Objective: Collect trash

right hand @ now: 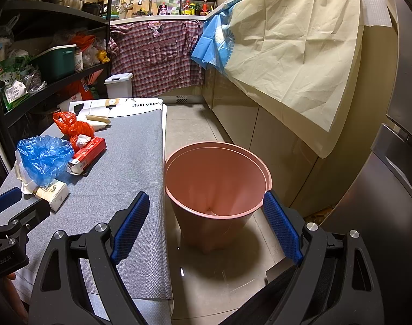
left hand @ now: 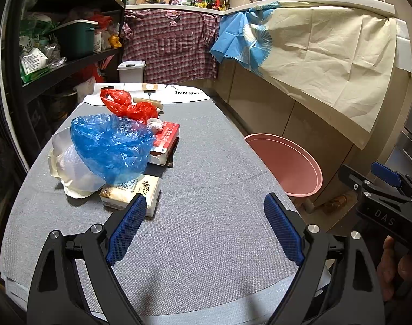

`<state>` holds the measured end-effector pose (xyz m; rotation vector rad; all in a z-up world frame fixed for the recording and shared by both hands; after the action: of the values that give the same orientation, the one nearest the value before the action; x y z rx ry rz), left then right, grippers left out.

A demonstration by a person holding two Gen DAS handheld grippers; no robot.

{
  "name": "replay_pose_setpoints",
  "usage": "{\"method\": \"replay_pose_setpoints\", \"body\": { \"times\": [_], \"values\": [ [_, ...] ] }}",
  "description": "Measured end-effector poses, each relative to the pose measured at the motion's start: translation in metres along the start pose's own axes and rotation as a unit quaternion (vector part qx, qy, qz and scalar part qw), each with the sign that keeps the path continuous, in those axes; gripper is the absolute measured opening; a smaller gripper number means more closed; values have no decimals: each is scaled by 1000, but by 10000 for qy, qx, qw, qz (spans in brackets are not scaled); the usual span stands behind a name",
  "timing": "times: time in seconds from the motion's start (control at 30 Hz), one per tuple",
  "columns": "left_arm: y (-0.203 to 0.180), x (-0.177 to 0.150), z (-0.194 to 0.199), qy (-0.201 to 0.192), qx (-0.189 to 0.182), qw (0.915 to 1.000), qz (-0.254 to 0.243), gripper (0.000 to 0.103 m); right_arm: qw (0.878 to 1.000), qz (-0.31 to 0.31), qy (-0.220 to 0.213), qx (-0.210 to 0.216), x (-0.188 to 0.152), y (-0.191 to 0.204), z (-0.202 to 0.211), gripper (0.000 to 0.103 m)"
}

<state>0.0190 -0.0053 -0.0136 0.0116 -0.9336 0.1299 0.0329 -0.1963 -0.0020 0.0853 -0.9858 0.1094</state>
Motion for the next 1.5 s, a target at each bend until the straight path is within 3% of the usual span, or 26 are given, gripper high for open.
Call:
{"method": "replay_pose_setpoints", "body": {
  "times": [0.5,0.77,0.9,0.97,1.03,1.13,1.37,1.5],
  "values": [
    [-1,0,0,12,-26,10000,47,83,10000,3,-21,1,1,-1,1,84],
    [12,4,0,22,70,9997,229,57,9998,45,-122,143,4,6,7,66],
    [25,11,-3,11,252,9989,385,52,9983,-35,63,577,6,18,-2,56],
    [35,15,-5,-28,390,9979,515,45,9971,-12,120,757,9,26,-9,46],
    [47,19,-6,-60,476,9964,692,43,9943,-9,156,1055,14,39,-17,28],
    [65,26,-9,-156,690,9939,851,39,9882,-106,210,1514,23,58,-32,16],
    [110,55,-25,-372,1261,9850,1117,39,9753,-163,355,2175,39,109,-77,16],
    [123,62,-47,-180,1147,9861,1192,41,9691,-199,518,2403,47,135,-110,19]
  ]
}}
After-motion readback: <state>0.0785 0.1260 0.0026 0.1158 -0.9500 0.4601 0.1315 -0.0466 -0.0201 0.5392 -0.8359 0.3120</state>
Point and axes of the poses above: each gripper's, at about its wrist camera, not at the fingertips, and z roughly against the way its jaws point, y to its left, x to its top, the point moved 3 cm from there along -z, roughly the way its jaws point, and after that the axes turned 8 degrees about x, right-handed, at the moved point
